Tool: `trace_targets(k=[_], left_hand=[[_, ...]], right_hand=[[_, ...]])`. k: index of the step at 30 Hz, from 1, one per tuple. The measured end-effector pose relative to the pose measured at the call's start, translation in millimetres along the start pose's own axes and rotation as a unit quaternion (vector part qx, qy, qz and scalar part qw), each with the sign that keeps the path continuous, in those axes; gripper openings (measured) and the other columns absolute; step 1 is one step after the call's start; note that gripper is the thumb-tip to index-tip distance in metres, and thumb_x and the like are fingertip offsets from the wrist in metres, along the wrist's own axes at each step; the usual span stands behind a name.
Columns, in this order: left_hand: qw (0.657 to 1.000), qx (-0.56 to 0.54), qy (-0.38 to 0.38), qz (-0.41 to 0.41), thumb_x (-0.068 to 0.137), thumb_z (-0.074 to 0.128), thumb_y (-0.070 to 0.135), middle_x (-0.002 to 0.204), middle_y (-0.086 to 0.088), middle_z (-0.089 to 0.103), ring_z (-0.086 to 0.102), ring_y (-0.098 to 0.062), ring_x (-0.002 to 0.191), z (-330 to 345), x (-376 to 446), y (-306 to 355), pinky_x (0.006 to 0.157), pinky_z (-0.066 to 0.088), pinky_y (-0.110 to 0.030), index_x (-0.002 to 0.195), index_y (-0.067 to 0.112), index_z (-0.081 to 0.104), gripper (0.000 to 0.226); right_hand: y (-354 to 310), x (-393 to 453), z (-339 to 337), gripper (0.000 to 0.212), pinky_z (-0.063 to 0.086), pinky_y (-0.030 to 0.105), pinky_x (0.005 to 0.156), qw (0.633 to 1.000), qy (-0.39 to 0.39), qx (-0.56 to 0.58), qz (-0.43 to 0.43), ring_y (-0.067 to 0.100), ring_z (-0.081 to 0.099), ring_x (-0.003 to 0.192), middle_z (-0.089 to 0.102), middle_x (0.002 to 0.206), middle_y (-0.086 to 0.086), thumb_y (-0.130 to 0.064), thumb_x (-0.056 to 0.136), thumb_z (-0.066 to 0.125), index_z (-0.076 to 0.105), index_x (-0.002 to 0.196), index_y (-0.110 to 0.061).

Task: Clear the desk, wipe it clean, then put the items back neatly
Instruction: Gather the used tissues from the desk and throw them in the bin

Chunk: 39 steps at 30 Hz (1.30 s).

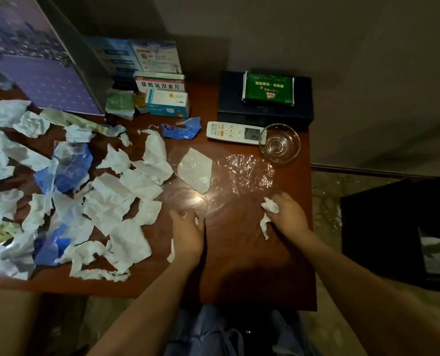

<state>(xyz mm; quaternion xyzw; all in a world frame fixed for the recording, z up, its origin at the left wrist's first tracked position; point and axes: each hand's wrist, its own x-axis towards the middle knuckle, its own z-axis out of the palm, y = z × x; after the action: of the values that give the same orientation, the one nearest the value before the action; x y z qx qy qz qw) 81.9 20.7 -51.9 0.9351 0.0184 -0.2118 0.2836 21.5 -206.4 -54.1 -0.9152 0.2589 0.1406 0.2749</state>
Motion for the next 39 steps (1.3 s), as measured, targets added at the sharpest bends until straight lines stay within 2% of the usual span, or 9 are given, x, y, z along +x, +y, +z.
trace_targets(k=[4,8,10,17,22,27,30,33,39], left_hand=[[1.000,-0.019,-0.004,0.015,0.093,0.057,0.025,0.109,-0.008,0.040,0.053,-0.023,0.085,-5.4,-2.9,-4.8,0.079,0.039,-0.025,0.095,0.001,0.058,0.024],[0.999,-0.030,0.007,0.028,0.093,0.058,0.028,0.069,-0.004,0.048,0.049,-0.020,0.067,-15.2,-7.6,0.5,0.054,0.032,-0.029,0.075,0.006,0.047,0.030],[0.998,-0.032,0.005,0.054,0.093,0.058,0.029,0.065,-0.003,0.047,0.048,-0.020,0.063,-18.2,-11.1,8.5,0.054,0.034,-0.031,0.075,0.007,0.045,0.030],[0.986,-0.044,-0.025,0.158,0.088,0.064,0.025,0.070,0.013,0.044,0.042,-0.004,0.063,-8.3,-31.4,71.4,0.054,0.027,-0.021,0.090,0.014,0.043,0.024],[0.963,-0.048,-0.076,0.256,0.088,0.065,0.026,0.091,-0.005,0.059,0.055,-0.019,0.083,29.2,-56.3,129.6,0.066,0.036,-0.026,0.099,0.009,0.052,0.024],[0.941,-0.023,-0.100,0.322,0.088,0.065,0.023,0.100,-0.005,0.052,0.046,-0.014,0.088,96.5,-117.6,200.8,0.069,0.029,-0.023,0.101,0.008,0.057,0.021],[0.934,-0.014,-0.111,0.339,0.088,0.064,0.025,0.105,-0.004,0.052,0.049,-0.014,0.091,146.1,-165.1,244.1,0.073,0.034,-0.023,0.105,0.009,0.057,0.024],[0.921,-0.014,-0.143,0.361,0.089,0.063,0.027,0.111,0.000,0.048,0.051,-0.014,0.101,187.1,-214.3,289.4,0.084,0.044,-0.027,0.114,0.011,0.055,0.031],[0.881,0.002,-0.218,0.420,0.090,0.063,0.027,0.114,-0.002,0.045,0.050,-0.014,0.099,242.4,-290.2,368.1,0.080,0.041,-0.025,0.113,0.012,0.054,0.029]], right_hand=[[5.0,-13.2,-2.5,0.035,0.046,0.036,0.078,0.999,0.008,-0.026,0.021,0.035,0.058,0.099,0.048,0.124,0.011,-0.028,0.092,0.058,0.057,0.122,-0.010],[4.1,-22.8,-9.1,0.041,0.047,0.037,0.078,0.998,0.016,-0.014,0.054,0.036,0.061,0.096,0.063,0.109,0.015,-0.019,0.090,0.057,0.048,0.130,-0.013],[2.7,-28.2,-12.1,0.031,0.047,0.038,0.074,0.997,0.010,-0.018,0.075,0.036,0.063,0.091,0.066,0.101,0.017,-0.018,0.091,0.055,0.046,0.120,-0.010],[14.0,-60.4,-41.4,0.026,0.047,0.032,0.066,0.997,0.044,0.025,0.053,0.026,0.065,0.082,0.067,0.088,0.006,-0.038,0.090,0.061,0.053,0.100,-0.015],[56.7,-99.7,-86.1,0.046,0.045,0.030,0.067,0.993,0.081,-0.011,0.085,0.018,0.058,0.077,0.061,0.082,0.001,-0.062,0.086,0.049,0.057,0.081,-0.017],[143.9,-154.8,-131.5,0.036,0.041,0.026,0.067,0.972,0.147,0.098,0.152,0.013,0.055,0.072,0.054,0.075,-0.002,-0.041,0.098,0.045,0.051,0.069,-0.020],[207.7,-194.4,-156.5,0.015,0.042,0.026,0.074,0.960,0.199,0.117,0.158,0.014,0.054,0.087,0.051,0.092,-0.003,-0.029,0.093,0.055,0.058,0.089,-0.015],[262.7,-235.3,-178.9,0.022,0.042,0.027,0.081,0.940,0.258,0.154,0.165,0.013,0.050,0.094,0.048,0.103,-0.004,-0.023,0.089,0.060,0.056,0.107,-0.011],[350.6,-293.8,-211.7,0.012,0.034,0.024,0.065,0.893,0.332,0.198,0.229,0.016,0.052,0.084,0.053,0.092,0.001,-0.018,0.090,0.060,0.052,0.096,-0.012]])
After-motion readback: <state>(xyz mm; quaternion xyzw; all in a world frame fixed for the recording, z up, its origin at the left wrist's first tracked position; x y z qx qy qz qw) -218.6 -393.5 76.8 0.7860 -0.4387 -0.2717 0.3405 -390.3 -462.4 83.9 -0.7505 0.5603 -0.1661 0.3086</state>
